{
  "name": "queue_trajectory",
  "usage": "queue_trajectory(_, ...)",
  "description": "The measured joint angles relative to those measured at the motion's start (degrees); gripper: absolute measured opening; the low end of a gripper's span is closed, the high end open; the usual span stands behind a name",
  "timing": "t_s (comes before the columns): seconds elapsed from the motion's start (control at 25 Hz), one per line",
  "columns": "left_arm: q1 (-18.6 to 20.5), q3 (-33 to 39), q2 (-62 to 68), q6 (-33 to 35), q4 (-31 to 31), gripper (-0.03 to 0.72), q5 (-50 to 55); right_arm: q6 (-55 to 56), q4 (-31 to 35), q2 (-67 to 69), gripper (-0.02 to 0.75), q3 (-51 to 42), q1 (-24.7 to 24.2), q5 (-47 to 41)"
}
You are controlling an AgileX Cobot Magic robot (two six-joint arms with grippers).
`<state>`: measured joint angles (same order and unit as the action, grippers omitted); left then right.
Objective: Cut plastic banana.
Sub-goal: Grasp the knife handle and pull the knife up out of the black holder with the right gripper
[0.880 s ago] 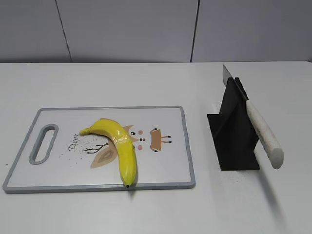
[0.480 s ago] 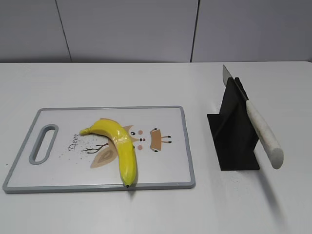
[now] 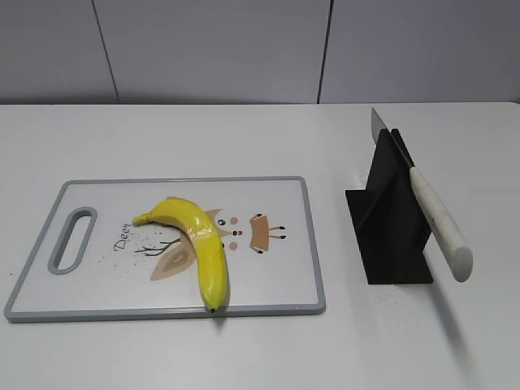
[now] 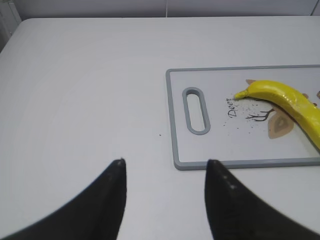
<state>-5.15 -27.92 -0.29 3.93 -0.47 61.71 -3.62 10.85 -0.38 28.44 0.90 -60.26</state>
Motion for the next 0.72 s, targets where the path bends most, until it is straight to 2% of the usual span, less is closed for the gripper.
queue_trajectory(0.52,0.0,0.0,0.0,0.0,0.05,0.49,0.0,-0.06,0.05,0.33,0.454,0.14,0.0,0.06)
queue_trajectory(0.72,0.0,0.0,0.0,0.0,0.05,0.49,0.0,-0.03,0.17,11.0,0.454,3.38,0.0,-1.19)
